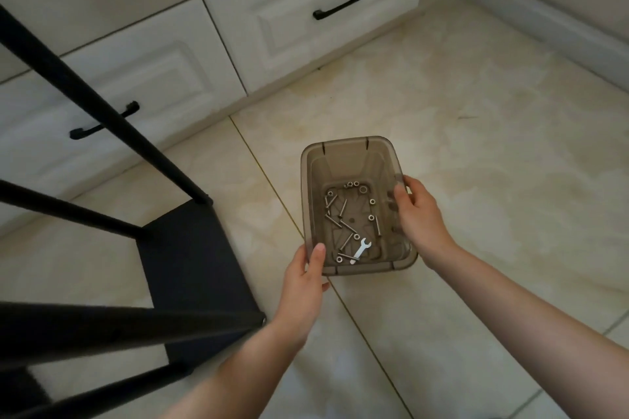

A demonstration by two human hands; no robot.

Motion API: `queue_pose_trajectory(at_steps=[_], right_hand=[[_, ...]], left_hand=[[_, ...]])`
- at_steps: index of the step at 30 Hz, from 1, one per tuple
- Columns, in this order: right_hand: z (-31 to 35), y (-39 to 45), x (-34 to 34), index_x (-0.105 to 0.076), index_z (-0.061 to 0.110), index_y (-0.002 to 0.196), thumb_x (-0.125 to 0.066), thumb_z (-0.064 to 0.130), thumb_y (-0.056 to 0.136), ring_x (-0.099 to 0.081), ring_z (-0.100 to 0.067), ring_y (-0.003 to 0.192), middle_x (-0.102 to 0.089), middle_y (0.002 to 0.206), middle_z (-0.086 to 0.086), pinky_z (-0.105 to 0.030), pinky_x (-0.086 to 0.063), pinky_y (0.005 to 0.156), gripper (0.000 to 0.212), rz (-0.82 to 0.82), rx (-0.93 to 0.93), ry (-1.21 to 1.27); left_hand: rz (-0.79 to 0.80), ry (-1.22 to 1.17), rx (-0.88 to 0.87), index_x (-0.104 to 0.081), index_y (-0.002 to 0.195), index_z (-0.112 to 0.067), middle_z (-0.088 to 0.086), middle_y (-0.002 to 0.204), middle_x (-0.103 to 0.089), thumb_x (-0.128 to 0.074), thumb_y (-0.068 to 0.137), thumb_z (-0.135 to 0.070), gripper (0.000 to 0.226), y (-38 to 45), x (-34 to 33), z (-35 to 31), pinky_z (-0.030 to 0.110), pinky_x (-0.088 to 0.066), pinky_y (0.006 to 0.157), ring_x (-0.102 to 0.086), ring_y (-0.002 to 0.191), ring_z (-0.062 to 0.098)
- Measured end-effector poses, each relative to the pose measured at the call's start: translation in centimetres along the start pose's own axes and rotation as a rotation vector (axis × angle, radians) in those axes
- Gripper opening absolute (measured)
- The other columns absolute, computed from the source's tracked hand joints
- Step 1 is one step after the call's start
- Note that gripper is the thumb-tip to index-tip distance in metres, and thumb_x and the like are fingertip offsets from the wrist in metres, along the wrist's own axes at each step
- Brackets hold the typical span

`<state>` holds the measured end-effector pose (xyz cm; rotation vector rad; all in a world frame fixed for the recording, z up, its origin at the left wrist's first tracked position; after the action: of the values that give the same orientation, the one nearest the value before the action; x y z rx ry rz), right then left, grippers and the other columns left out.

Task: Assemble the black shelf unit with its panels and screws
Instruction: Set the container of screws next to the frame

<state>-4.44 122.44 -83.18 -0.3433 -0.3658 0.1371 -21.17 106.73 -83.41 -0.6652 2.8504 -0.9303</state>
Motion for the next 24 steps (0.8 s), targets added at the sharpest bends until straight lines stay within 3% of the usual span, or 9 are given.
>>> queue_pose_trajectory(at_steps=[4, 9, 15, 19, 22, 24], right_hand=[[0.4, -0.1, -0.4, -0.053, 0.024, 0.135, -0.043, 0.037, 0.103, -0.063, -0.025, 0.111, -0.066, 0.120, -0.004, -0.051, -0.050, 0.098, 0.035, 0.026, -0.016, 0.015], [-0.1, 0.5, -1.4, -0.055, 0.032, 0.118, -0.044, 0.039, 0.102, -0.064, -0.022, 0.104, -0.067, 0.106, 0.003, -0.054, -0.052, 0.095, 0.021, 0.048, -0.055, 0.021], [-0.4, 0.4, -2.0, -0.060, 0.016, 0.098, -0.045, 0.040, 0.102, -0.064, -0.030, 0.098, -0.064, 0.095, -0.004, -0.055, -0.053, 0.091, 0.029, 0.053, -0.100, -0.008], [0.2, 0.1, -1.7, -0.056, 0.005, 0.121, -0.046, 0.039, 0.102, -0.060, -0.030, 0.108, -0.063, 0.113, -0.008, -0.047, -0.048, 0.100, 0.041, 0.055, -0.112, -0.057], [2.3, -1.1, -0.4, -0.041, 0.004, 0.142, -0.052, 0.032, 0.100, -0.049, -0.030, 0.129, -0.050, 0.142, -0.010, -0.041, -0.038, 0.107, 0.052, -0.014, -0.019, -0.164], [4.3, -2.3, 0.2, -0.039, 0.003, 0.144, -0.055, 0.022, 0.099, -0.045, -0.031, 0.133, -0.045, 0.147, -0.013, -0.036, -0.036, 0.107, 0.052, -0.040, 0.078, -0.219]], left_hand=[[-0.010, -0.020, 0.025, -0.058, 0.106, -0.038, -0.011, 0.114, -0.068, -0.044, 0.106, -0.035, 0.015, 0.1, 0.6, -0.3, 0.029, -0.054, 0.091, -0.063, 0.108, 0.006], [-0.023, -0.022, 0.034, -0.055, 0.127, -0.029, -0.005, 0.125, -0.065, -0.044, 0.106, -0.036, 0.025, 0.3, 1.8, -0.7, 0.032, -0.053, 0.094, -0.059, 0.118, 0.012], [-0.050, -0.039, 0.066, -0.051, 0.130, -0.030, -0.002, 0.117, -0.065, -0.044, 0.107, -0.028, 0.024, -0.5, 3.3, -1.2, 0.021, -0.055, 0.077, -0.062, 0.108, 0.014], [-0.048, 0.008, 0.113, -0.039, 0.150, -0.021, 0.000, 0.139, -0.053, -0.051, 0.105, -0.018, 0.048, -2.5, 4.8, -0.6, 0.020, -0.055, 0.075, -0.061, 0.116, 0.018], [-0.054, 0.070, 0.112, -0.045, 0.146, -0.019, -0.005, 0.134, -0.054, -0.054, 0.102, -0.012, 0.046, -4.9, 6.3, -0.4, 0.021, -0.057, 0.074, -0.060, 0.114, 0.015], [-0.024, 0.124, 0.103, -0.049, 0.143, -0.019, -0.008, 0.131, -0.057, -0.056, 0.101, -0.014, 0.043, -6.7, 7.0, -0.6, 0.025, -0.059, 0.080, -0.059, 0.116, 0.014]])
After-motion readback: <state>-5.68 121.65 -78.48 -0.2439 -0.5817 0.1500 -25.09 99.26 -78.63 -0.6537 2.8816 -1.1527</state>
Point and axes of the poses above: each hand's wrist, its own y-axis towards the middle knuckle, its own x-axis out of the back of the hand, z = x × y, the point moved 7 cm from there along y, towards the middle knuckle
